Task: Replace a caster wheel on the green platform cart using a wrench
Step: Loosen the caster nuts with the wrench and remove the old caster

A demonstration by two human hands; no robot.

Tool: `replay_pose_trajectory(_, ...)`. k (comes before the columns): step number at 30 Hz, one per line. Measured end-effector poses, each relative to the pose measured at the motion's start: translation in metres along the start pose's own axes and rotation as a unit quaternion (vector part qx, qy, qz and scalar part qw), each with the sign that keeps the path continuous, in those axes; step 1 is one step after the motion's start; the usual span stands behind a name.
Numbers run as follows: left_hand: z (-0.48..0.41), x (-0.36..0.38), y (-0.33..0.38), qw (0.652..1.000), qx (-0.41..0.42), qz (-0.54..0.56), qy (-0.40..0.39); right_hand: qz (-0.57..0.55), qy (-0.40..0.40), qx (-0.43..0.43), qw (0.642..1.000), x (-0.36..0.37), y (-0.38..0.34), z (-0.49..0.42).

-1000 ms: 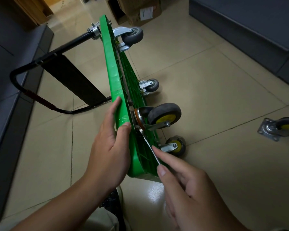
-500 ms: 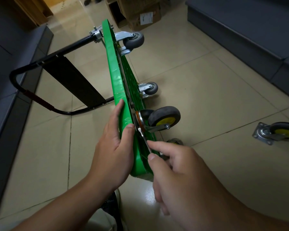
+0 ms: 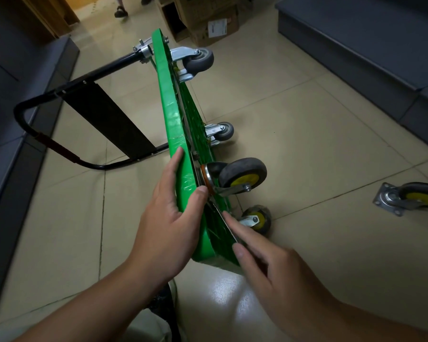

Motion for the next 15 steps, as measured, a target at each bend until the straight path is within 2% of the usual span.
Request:
replay_pose_trajectory(5,-0.001,-0.002,-0.002,1.000,-0.001,0.005,0.010,0.075,0.000,-0.093,0.993,0.008,0.023,-0.021)
replay_pose_trajectory(9,-0.001,-0.001,-0.003,1.000,-0.002,0.000,0.013,0.076,-0.003,-0.165,0.983,0.016,0.033,-0.036)
replay_pose_trajectory(12,-0.002,0.000,-0.001,1.000,0.002,0.002,0.012,0.019,-0.012,-0.173,0.985,0.021,0.033,-0.034)
replay_pose_trajectory(15,-0.002,0.001,0.000,1.000,0.004,0.009,0.012,0.010,-0.012,-0.163,0.986,0.019,0.029,-0.029)
Point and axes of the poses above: each hand's wrist, its own z-axis away from the middle knuckle, its own x-axis out of the palm, y = z × x, the point moved 9 cm from there along -z, towards the middle knuckle, and after that the axes turned 8 degrees about z, right-handed, at the moved point
